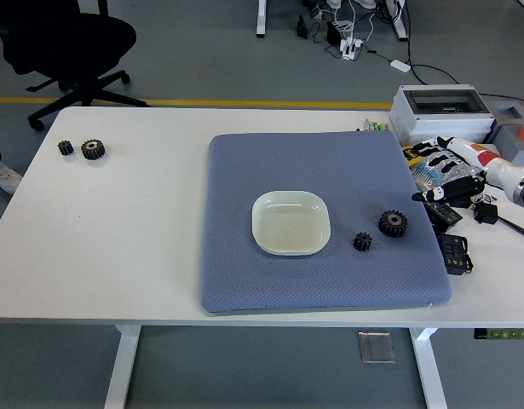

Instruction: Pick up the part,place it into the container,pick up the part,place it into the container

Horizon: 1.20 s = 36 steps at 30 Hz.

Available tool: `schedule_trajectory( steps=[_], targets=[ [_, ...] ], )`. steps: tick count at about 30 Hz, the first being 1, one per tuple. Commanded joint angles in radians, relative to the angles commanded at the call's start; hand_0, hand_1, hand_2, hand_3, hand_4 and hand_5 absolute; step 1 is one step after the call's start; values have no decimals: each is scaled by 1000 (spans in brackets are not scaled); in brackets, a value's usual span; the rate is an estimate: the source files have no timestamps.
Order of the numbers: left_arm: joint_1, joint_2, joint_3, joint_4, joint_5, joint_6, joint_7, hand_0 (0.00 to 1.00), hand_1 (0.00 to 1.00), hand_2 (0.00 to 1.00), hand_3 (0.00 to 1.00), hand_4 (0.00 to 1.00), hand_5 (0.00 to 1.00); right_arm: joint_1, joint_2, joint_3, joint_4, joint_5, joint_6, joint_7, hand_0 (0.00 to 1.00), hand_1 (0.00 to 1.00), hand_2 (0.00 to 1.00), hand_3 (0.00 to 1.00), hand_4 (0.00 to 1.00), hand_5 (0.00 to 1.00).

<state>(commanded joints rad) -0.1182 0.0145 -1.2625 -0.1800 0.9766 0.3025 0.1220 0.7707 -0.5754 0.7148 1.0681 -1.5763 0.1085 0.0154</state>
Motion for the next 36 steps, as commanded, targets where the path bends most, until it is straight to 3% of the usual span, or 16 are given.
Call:
schedule_trajectory(
  steps=[9,10,12,23,36],
  targets=[
    [1,-3,13,0,-6,-2,5,622,593,649,557,647,569,61,61,-127,-34,-12,-8,9,657,711,797,820,998,215],
    [0,-4,15,0,-5,-2,6,623,599,651,557,646,568,71,70,-144,-44,-4,-10,8,691,727,852,851,993,222],
    [0,-4,18,0,-4,-2,7,623,599,651,557,646,568,88,85,-174,-67,5,-12,8,691,727,852,851,993,222],
    [-1,-4,23,0,-5,-2,8,624,602,651,560,646,568,152,151,-269,-168,-136,-52,43,699,723,857,834,967,254],
    [-1,-1,30,0,-13,-2,8,621,599,651,557,646,568,192,191,-374,-253,-142,-53,55,692,721,841,816,944,251]
  ],
)
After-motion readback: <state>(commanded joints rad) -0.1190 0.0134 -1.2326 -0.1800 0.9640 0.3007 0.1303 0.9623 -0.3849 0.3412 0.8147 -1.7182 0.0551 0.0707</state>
